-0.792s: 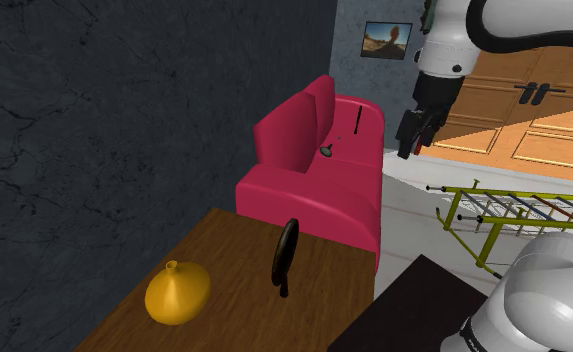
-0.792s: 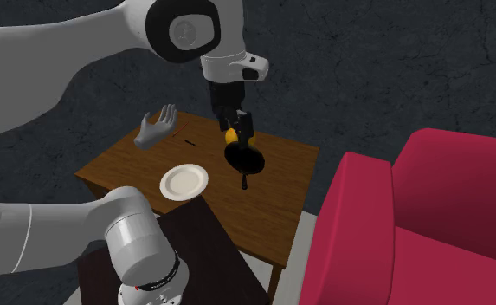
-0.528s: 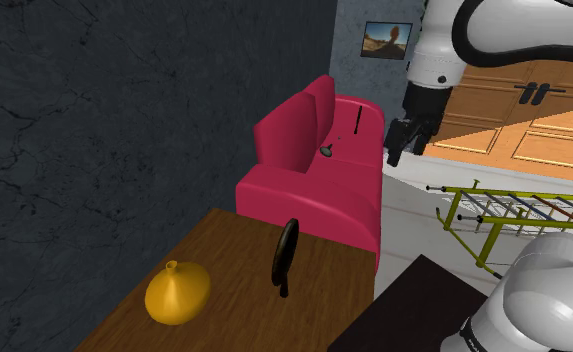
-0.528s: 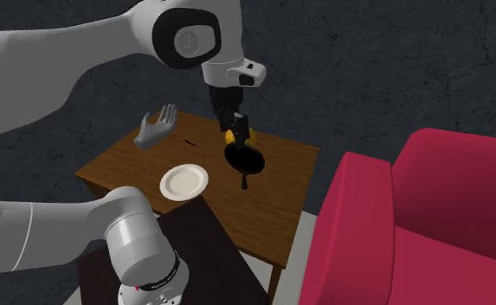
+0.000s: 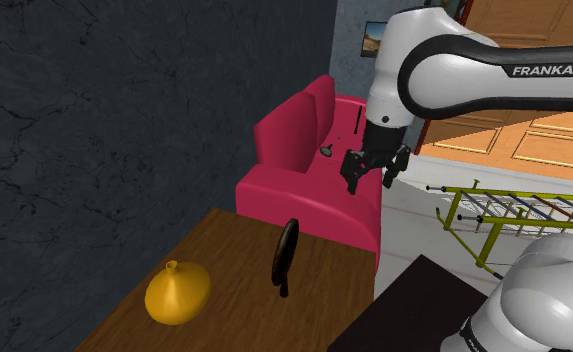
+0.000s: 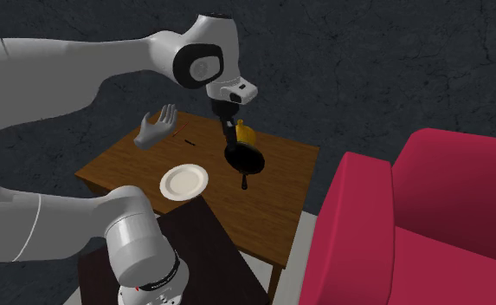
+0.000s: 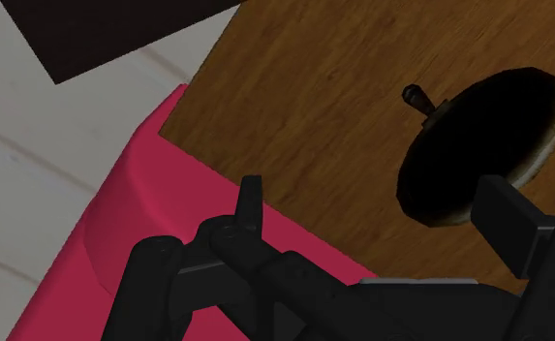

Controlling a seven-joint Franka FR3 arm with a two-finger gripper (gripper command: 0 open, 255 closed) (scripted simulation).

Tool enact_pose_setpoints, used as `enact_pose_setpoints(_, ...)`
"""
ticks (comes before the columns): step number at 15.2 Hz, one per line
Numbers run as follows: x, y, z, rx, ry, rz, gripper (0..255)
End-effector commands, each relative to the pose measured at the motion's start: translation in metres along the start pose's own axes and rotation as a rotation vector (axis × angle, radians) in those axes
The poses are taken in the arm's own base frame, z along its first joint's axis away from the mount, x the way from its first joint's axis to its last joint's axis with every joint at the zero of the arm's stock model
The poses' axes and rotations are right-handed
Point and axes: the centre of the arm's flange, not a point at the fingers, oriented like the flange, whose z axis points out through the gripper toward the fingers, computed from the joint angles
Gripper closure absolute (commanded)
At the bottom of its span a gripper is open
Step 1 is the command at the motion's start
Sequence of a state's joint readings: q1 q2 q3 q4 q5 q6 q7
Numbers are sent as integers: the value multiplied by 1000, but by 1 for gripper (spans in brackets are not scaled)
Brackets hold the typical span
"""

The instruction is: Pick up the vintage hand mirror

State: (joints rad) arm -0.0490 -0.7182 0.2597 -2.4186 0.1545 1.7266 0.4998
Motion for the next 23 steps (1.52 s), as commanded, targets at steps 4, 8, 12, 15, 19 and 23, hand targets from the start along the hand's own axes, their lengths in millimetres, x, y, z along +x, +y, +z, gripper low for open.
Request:
enact_pose_setpoints(4,11,-51,42,18,-12,184,0)
enact_pose_setpoints(8,27,-87,75,30,-23,328,0)
enact_pose_setpoints(12,48,-121,108,43,-33,471,0)
enact_pose_setpoints(15,66,-145,132,53,-41,578,0)
enact_pose_setpoints(19,78,-158,158,59,-46,645,0)
enact_pose_setpoints(23,78,-159,179,59,-46,645,0)
